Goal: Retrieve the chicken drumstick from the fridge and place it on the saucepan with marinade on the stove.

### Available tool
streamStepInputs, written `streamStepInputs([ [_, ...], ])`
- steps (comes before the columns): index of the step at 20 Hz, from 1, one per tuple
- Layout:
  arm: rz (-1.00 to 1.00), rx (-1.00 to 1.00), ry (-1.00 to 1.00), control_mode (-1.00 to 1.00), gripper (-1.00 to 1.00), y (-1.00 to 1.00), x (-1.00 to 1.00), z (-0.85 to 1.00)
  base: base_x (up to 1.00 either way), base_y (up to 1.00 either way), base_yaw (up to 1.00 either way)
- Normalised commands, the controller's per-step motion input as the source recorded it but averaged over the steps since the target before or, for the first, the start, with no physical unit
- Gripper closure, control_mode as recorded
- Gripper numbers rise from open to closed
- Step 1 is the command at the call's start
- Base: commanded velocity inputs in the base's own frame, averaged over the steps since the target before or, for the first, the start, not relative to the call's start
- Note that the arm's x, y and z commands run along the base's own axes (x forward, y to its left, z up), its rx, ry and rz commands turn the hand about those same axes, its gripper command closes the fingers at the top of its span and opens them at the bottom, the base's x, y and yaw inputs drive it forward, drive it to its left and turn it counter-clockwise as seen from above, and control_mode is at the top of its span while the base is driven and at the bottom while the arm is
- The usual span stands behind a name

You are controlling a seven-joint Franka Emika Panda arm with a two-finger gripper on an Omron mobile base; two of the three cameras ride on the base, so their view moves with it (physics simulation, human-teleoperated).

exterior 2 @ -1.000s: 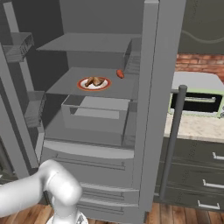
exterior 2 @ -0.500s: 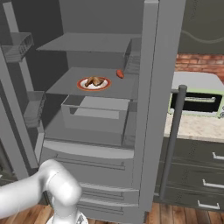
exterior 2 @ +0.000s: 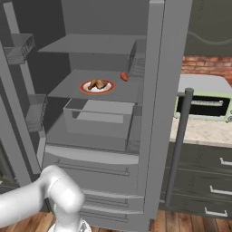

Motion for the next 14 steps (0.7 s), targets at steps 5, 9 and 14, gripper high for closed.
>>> streamStepInputs([
  [5,0.0,-0.04,0.0,-1.0,-1.0,0.11,-0.16,-0.01,0.0,0.0,0.0],
  [9,0.0,-0.04,0.0,-1.0,-1.0,0.24,-0.46,0.0,0.0,0.0,0.0],
  [14,0.0,-0.05,0.04,-1.0,-1.0,0.12,-0.05,0.0,0.0,0.0,0.0],
])
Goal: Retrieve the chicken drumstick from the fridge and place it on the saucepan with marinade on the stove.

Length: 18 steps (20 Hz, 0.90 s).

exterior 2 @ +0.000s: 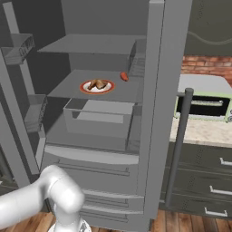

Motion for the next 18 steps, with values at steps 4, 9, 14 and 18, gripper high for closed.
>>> streamStepInputs([
  [4,0.0,-0.01,0.0,-1.0,-1.0,0.0,0.26,0.0,0.0,0.0,0.0],
  [9,0.0,-0.01,0.0,-1.0,-1.0,0.05,0.34,-0.03,0.0,0.0,0.0],
  [14,0.0,-0.01,0.01,-1.0,-1.0,0.28,0.1,-0.06,0.0,0.0,0.0],
  [18,0.0,-0.04,0.06,-1.0,-1.0,0.51,-0.04,-0.01,0.0,0.0,0.0],
])
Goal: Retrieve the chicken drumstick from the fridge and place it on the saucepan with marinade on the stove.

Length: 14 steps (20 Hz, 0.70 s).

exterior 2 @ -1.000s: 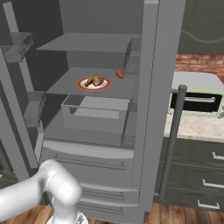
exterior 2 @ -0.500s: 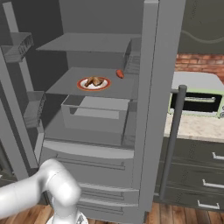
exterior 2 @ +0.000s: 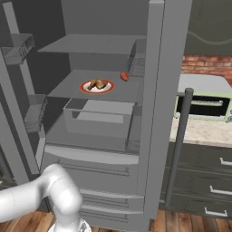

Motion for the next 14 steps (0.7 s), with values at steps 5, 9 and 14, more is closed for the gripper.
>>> streamStepInputs([
  [5,0.0,-0.04,0.07,-1.0,-1.0,0.46,-0.3,0.0,0.0,0.0,0.0],
  [9,0.03,0.0,0.14,-1.0,-1.0,-0.15,-0.56,-0.03,0.0,0.0,0.0],
  [14,0.1,0.01,0.12,-1.0,-1.0,-0.62,-0.96,-0.12,0.0,0.0,0.0],
])
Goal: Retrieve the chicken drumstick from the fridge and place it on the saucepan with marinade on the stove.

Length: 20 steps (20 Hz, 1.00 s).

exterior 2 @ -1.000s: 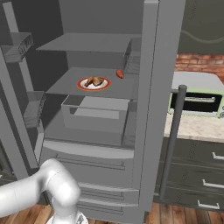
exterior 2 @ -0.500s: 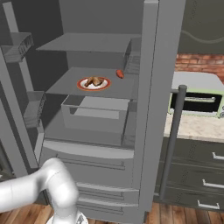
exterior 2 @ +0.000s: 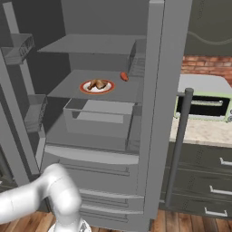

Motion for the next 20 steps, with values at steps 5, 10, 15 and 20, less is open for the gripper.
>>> streamStepInputs([
  [5,0.14,0.04,0.06,-1.0,-1.0,-0.8,-1.0,-0.11,0.0,0.0,0.0],
  [10,0.21,0.04,0.01,-1.0,-1.0,-0.53,-1.0,-0.15,0.0,0.0,0.0],
  [15,0.26,0.23,0.0,-1.0,-1.0,-0.97,-0.36,-0.06,0.0,0.0,0.0],
  [20,0.29,0.42,0.04,-1.0,-1.0,-0.97,-0.09,0.5,0.0,0.0,0.0],
])
